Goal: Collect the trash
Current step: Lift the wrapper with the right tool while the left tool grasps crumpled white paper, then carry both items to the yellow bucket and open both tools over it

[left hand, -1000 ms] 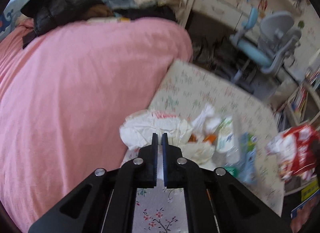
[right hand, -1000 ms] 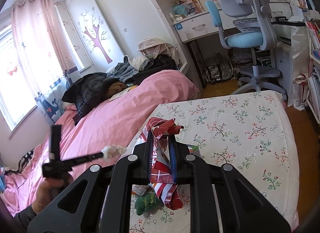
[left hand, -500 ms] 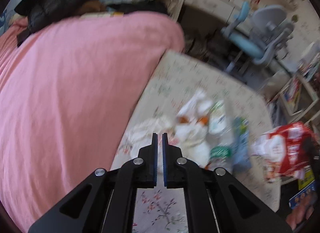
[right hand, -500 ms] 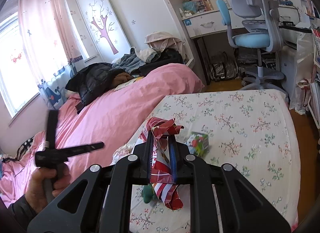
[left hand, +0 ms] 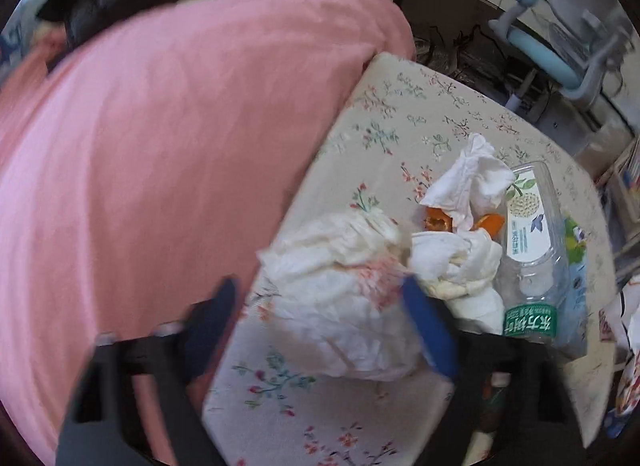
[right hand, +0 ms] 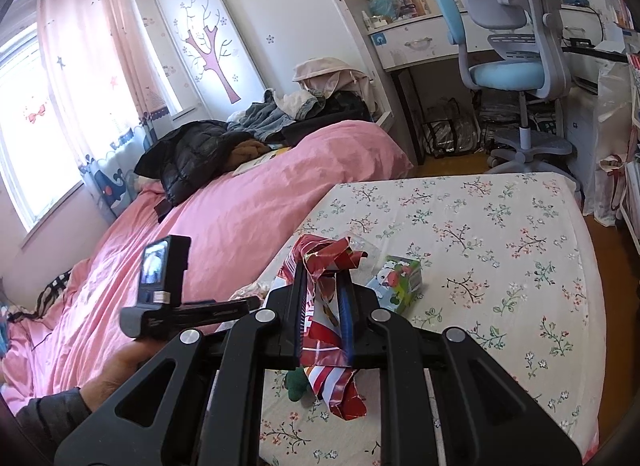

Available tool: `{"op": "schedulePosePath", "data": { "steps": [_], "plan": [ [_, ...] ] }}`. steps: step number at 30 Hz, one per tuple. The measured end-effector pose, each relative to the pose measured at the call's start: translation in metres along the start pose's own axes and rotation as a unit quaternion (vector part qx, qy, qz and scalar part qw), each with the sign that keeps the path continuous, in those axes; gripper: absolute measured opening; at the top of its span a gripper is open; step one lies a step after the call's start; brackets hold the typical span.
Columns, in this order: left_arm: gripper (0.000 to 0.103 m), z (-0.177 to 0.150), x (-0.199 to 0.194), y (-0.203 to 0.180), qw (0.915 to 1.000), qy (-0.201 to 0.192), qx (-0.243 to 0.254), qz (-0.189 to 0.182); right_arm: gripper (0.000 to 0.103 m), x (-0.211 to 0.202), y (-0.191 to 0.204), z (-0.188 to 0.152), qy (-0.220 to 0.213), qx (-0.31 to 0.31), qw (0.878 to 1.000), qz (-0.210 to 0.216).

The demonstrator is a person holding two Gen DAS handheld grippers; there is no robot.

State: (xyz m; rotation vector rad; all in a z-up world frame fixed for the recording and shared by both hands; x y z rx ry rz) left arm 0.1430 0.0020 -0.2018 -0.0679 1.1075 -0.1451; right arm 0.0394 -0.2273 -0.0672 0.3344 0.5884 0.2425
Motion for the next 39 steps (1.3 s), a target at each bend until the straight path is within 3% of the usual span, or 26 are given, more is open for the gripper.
{"op": "schedulePosePath", "data": {
  "steps": [3, 10, 17, 21, 30, 37, 39],
  "plan": [
    [0.029, -0.004, 0.0, -0.003, 0.9999, 0.002, 0.01, 0.006, 0.014, -0.001, 0.002, 0.0, -0.001, 0.0, 1.0, 0.002],
    [0.028, -0.001, -0.047, 0.012, 0.9977, -0.06, -0.033, -0.002, 0.014, -0.006, 0.004, -0.002, -0.002, -0.005, 1.0, -0.001],
    [0.028, -0.008, -0.107, 0.008, 0.9886, -0.138, -0.03, -0.052, 0.014, -0.023, 0.019, -0.013, -0.002, -0.019, 1.0, 0.001],
    [0.028, -0.029, -0.123, -0.004, 0.9865, -0.145, -0.011, -0.075, 0.014, -0.04, 0.034, -0.049, 0.018, -0.03, 0.999, 0.003],
    [0.028, -0.09, -0.13, -0.044, 0.986, -0.127, 0.081, -0.073, 0.014, -0.077, 0.07, -0.147, 0.087, -0.092, 0.992, -0.008],
    [0.028, -0.122, -0.124, -0.057, 0.9858, -0.101, 0.112, -0.074, 0.015, -0.071, 0.08, -0.222, 0.18, -0.1, 0.978, -0.009],
    [0.028, -0.13, -0.123, -0.059, 0.9854, -0.096, 0.119, -0.074, 0.026, -0.062, 0.076, -0.241, 0.223, -0.104, 0.969, -0.017]
  ]
}}
Point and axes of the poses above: each gripper's, at about its wrist camera, not at the fingertips, and x roughly the way its jaws point, y to its left, z to its top, the point moved 7 cm from there along x, roughly the way its jaws point, and after that the axes turned 1 degree about y, right-handed, at the moved point
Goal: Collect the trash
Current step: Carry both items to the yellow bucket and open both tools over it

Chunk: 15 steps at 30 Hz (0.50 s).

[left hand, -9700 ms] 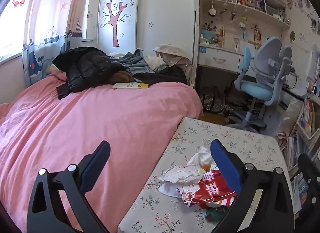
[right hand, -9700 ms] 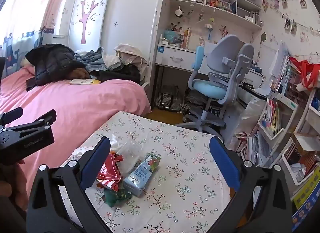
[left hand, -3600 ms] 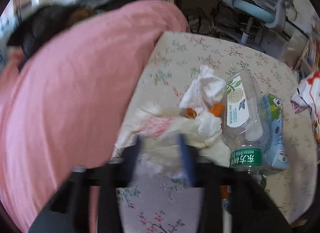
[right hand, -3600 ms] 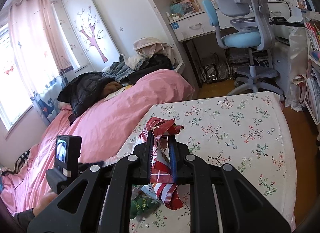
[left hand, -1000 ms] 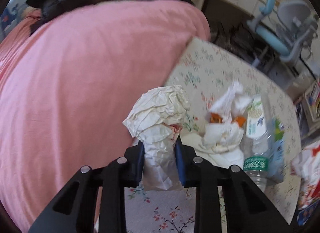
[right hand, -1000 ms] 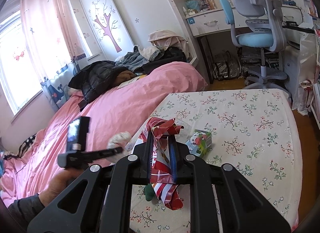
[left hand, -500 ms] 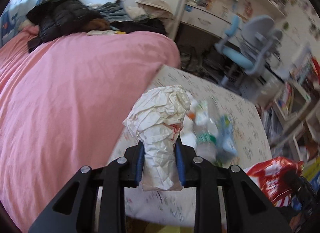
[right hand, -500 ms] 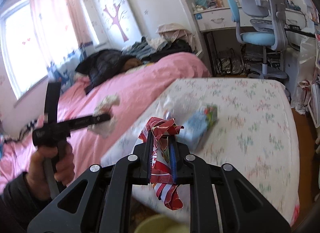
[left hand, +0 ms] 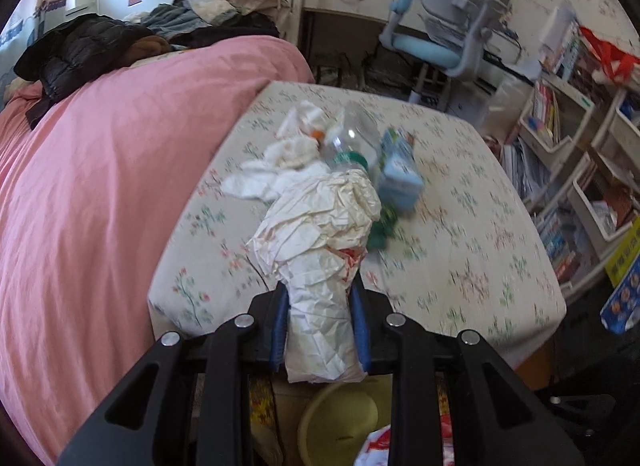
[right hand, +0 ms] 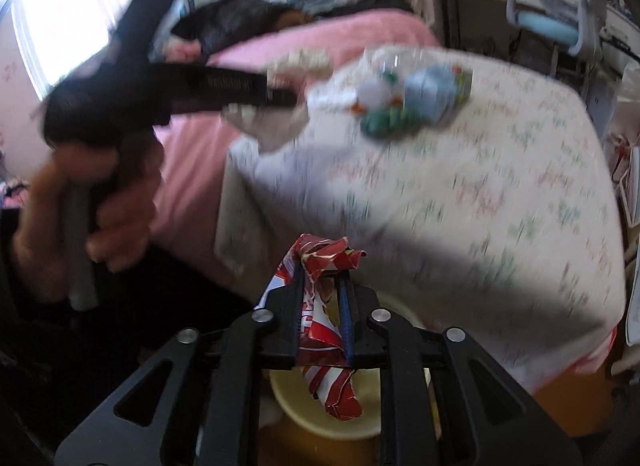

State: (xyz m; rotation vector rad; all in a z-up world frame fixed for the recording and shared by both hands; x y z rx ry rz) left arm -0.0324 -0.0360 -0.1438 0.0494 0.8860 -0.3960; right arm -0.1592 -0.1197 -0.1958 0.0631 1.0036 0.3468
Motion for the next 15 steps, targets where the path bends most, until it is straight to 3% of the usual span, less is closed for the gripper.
{"op": "schedulePosePath", "data": {
  "steps": [1, 4, 11, 15],
  "plan": [
    [0.028, -0.004, 0.0, -0.003, 1.0, 0.004, 0.004, -0.001, 0.034, 0.007, -0.002, -0.006, 0.016, 0.0, 1.0, -0.007],
    [0.028, -0.018, 0.0, -0.01, 0.9998, 0.015, 0.014, -0.003, 0.037, 0.013, -0.013, -0.011, 0.027, 0.017, 0.999, -0.019],
    [0.028, -0.049, 0.003, -0.029, 0.9976, 0.048, 0.05, -0.007, 0.045, -0.017, -0.048, 0.008, -0.049, 0.098, 0.994, -0.018],
    [0.029, -0.075, 0.01, -0.049, 0.9915, 0.09, 0.092, -0.016, 0.051, -0.029, -0.065, 0.015, -0.079, 0.135, 0.987, -0.02]
  ]
}}
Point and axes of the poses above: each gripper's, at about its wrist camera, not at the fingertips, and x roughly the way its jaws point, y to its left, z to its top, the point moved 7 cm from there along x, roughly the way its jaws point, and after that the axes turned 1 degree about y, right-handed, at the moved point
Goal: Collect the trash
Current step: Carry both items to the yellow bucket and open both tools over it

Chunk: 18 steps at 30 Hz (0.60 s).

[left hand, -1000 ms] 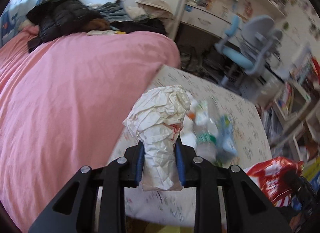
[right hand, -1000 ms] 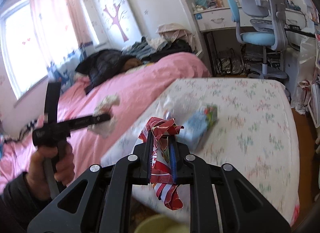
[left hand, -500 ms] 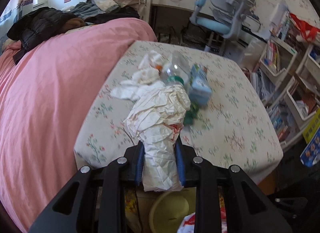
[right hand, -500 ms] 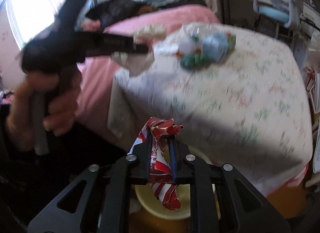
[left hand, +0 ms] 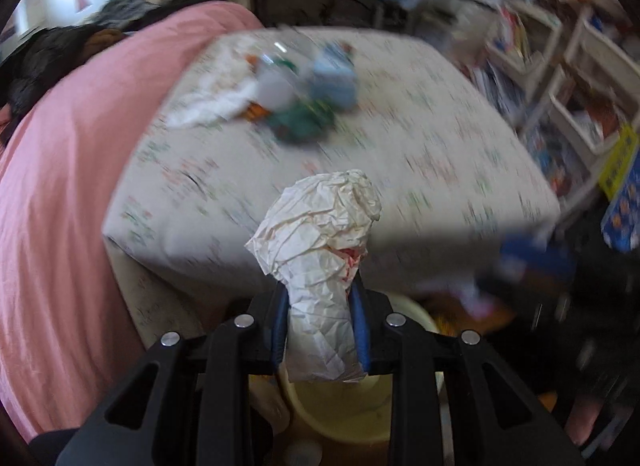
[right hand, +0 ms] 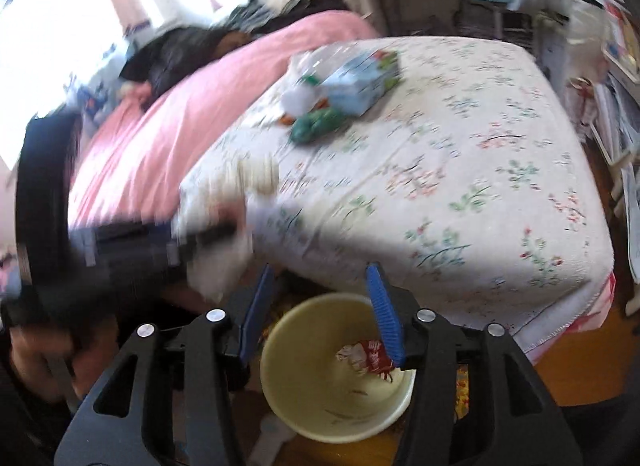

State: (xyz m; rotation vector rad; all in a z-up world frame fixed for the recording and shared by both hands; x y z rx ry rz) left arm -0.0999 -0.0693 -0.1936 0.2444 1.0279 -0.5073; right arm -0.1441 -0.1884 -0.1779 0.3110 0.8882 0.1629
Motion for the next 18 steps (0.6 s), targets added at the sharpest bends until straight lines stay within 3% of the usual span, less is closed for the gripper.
{"op": "schedulePosePath", "data": {
  "steps": [4, 6, 9, 14, 18],
  "plan": [
    [0.033, -0.037, 0.026, -0.031, 0.9915, 0.101, 0.079, -0.023, 0.053, -0.012, -0.016, 0.011, -0.027, 0.039, 0.999, -0.003],
    [0.047, -0.047, 0.03, -0.041, 0.9861, 0.116, 0.119, -0.007, 0.054, -0.013, -0.024, 0.014, -0.035, 0.058, 0.998, -0.003],
    [0.062, -0.048, 0.028, -0.046, 0.985, 0.112, 0.13, -0.015, 0.056, -0.015, -0.033, 0.016, -0.039, 0.081, 0.996, 0.002],
    [0.065, -0.031, 0.018, -0.028, 0.9933, 0.074, 0.088, 0.004, 0.057, -0.02, -0.043, 0.019, -0.051, 0.102, 0.993, 0.002],
    [0.068, -0.014, 0.002, -0.012, 0.9992, 0.023, 0.032, -0.004, 0.057, -0.017, -0.041, 0.017, -0.05, 0.1, 0.994, 0.002]
  ]
}}
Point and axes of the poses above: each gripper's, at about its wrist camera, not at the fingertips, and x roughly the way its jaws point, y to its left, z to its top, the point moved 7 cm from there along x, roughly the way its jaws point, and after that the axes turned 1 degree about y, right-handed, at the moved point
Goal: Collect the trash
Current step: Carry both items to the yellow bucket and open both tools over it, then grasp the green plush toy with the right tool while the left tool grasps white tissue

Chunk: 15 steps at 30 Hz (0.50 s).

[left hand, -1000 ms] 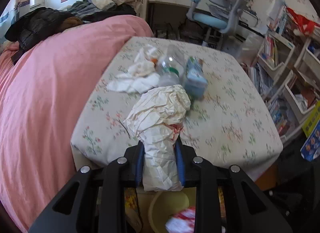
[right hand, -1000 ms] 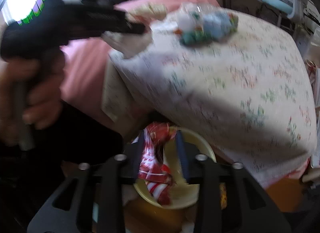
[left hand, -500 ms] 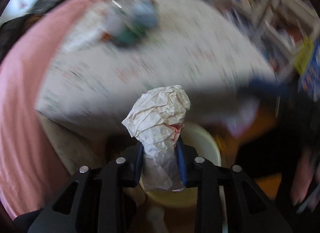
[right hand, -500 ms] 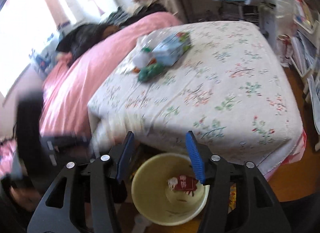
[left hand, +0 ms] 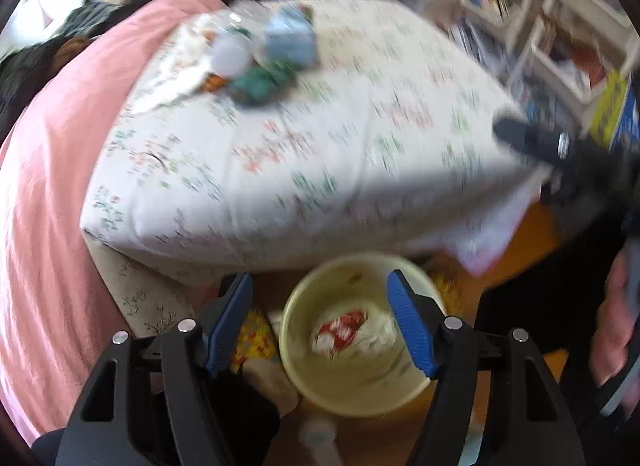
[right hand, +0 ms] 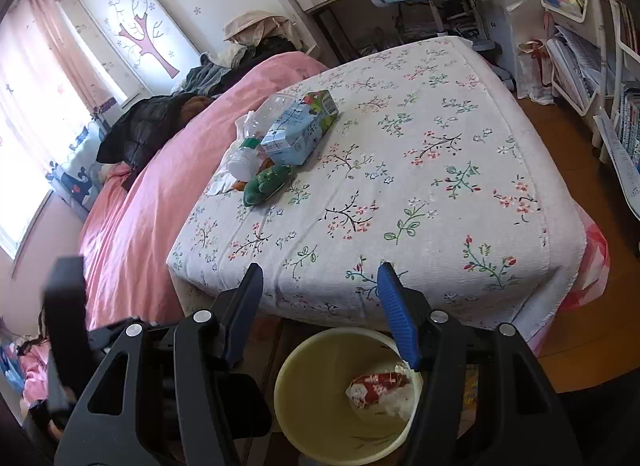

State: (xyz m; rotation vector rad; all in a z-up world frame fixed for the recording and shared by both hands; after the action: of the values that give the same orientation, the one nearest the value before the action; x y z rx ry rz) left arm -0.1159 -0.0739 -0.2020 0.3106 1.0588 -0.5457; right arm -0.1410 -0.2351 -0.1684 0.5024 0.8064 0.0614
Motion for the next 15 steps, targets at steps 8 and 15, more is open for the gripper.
{"op": "schedulePosePath", "data": {
  "steps": [8, 15],
  "plan": [
    [0.082, 0.02, -0.028, 0.053, 0.9859, -0.094, -0.133, 0.04, 0.058, 0.007, 0.007, -0.002, 0.003, -0.018, 1.0, -0.007],
    [0.087, 0.024, -0.041, 0.089, 0.9682, -0.123, -0.208, 0.065, 0.058, 0.01, 0.018, -0.005, 0.001, -0.049, 0.999, -0.016]
  ]
}}
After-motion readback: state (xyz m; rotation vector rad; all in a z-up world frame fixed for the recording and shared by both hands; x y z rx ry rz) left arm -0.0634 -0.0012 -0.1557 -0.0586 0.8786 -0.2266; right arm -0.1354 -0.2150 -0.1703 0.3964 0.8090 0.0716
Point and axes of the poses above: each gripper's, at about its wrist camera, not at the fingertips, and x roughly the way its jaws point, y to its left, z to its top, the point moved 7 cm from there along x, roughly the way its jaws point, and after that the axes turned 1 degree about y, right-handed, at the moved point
